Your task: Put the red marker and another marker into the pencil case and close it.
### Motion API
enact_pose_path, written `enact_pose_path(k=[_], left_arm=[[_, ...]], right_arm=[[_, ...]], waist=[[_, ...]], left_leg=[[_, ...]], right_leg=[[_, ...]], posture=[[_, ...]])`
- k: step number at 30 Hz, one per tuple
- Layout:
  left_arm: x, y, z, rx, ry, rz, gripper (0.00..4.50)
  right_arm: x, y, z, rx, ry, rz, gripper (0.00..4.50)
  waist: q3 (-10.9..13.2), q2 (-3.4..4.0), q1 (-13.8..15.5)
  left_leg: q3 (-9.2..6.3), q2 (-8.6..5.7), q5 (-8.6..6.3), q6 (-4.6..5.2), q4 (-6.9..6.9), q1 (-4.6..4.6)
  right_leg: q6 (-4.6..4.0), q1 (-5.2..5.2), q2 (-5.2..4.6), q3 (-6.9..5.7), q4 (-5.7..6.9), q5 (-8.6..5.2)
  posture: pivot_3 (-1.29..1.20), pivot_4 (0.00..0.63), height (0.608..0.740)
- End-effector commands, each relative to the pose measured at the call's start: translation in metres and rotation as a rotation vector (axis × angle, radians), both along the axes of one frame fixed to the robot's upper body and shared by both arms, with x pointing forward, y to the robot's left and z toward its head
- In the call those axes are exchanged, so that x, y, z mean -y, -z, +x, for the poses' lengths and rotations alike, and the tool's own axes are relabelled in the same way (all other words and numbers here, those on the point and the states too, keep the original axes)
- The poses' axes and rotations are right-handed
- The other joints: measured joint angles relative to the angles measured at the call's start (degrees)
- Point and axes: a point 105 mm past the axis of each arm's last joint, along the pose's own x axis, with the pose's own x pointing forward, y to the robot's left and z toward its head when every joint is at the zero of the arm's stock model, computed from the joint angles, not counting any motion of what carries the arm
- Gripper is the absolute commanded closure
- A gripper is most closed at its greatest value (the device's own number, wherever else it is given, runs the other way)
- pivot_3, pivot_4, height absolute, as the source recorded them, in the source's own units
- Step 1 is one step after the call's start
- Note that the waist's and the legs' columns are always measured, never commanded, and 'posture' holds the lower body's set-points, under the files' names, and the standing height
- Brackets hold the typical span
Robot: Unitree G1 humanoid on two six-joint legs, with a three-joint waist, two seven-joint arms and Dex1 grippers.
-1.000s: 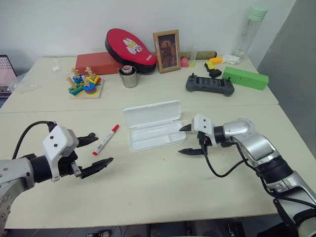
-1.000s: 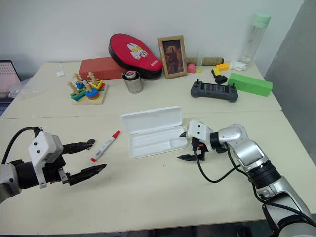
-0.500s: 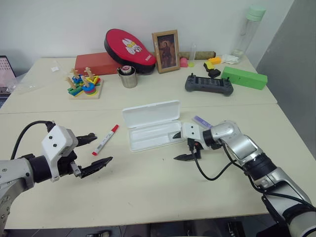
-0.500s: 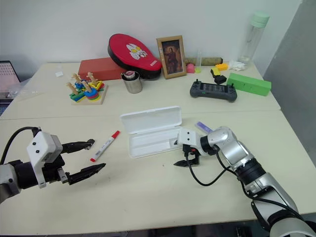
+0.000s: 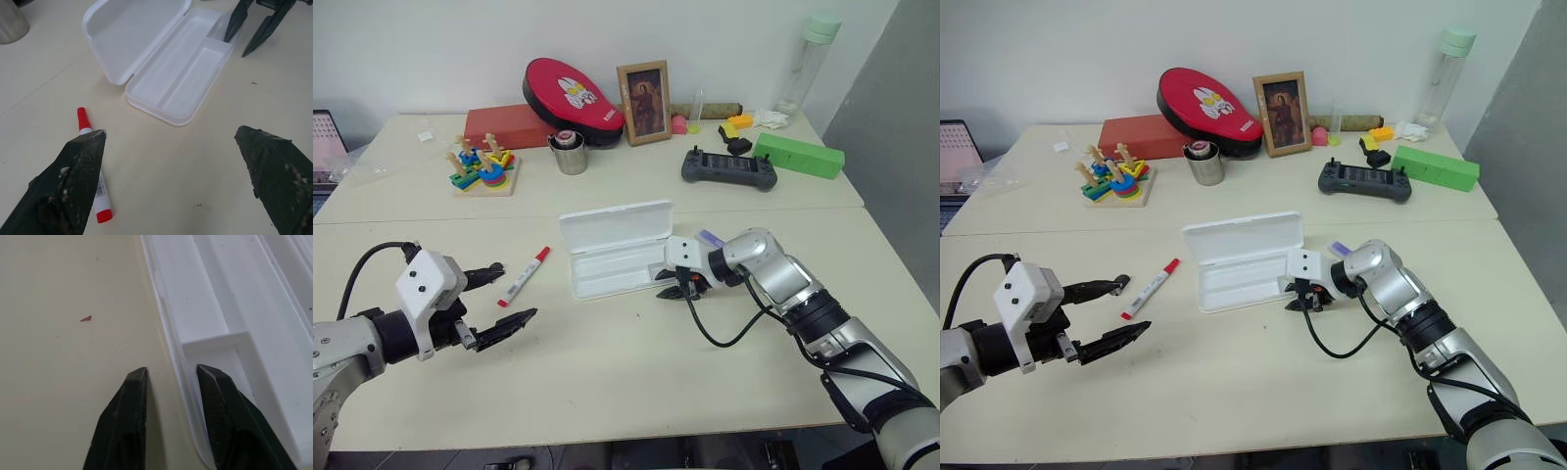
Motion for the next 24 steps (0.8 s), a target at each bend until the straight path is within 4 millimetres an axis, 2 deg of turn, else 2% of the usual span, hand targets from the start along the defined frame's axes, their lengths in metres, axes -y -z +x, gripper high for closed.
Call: enact_pose_path(k=[1,3,8,13,17,24], left_arm=[[0.006,-0.005,0.0,0.03,0.016,0.011,0.0],[0.005,-0.005,0.0,0.031,0.015,0.011,0.0],[0.006,-0.005,0.0,0.031,0.015,0.01,0.0],[0.005,-0.005,0.0,0.03,0.012,0.011,0.0],[0.004,-0.004,0.0,0.028,0.007,0.011,0.0],[0.003,-0.001,0.002,0.023,0.005,0.011,0.0]], right_arm=[[0.002,0.0,-0.002,0.002,-0.004,-0.027,4.03],[0.002,0.0,-0.001,0.002,-0.003,-0.029,4.48],[0.002,0.0,-0.002,0.008,-0.007,-0.035,4.48],[-0.001,-0.012,-0.01,0.047,-0.051,-0.003,4.48],[0.001,-0.023,-0.029,0.056,-0.112,0.009,4.48],[0.006,-0.027,-0.054,0.018,-0.124,0.015,4.48]], waist=[[0.0,0.0,0.0],[0.0,0.0,0.0],[0.0,0.0,-0.1],[0.0,0.0,0.0],[0.0,0.01,0.0],[0.0,0.01,-0.1]], left_leg=[[0.01,0.0,0.0,0.0,0.0,0.0],[0.0,0.0,0.0,0.0,-0.02,-0.01],[0.0,0.0,0.0,0.0,-0.01,0.02],[0.0,0.0,0.0,0.0,0.0,0.0],[0.0,0.0,0.0,0.0,-0.02,-0.08],[0.0,0.01,0.0,0.0,-0.02,-0.05]], right_leg=[[0.0,0.0,0.0,0.0,0.0,0.0],[0.0,-0.02,0.0,-0.01,0.0,0.0],[0.0,0.0,0.0,0.0,0.01,0.0],[0.0,-0.01,0.0,-0.01,0.01,0.0],[0.01,-0.06,-0.01,-0.01,-0.02,0.0],[0.01,-0.05,0.0,-0.01,-0.01,0.0]], posture=[[0.0,0.15,0.74],[0.0,0.15,0.74],[0.0,0.15,0.74],[0.0,0.15,0.74],[0.0,0.15,0.74],[0.0,0.15,0.74]])
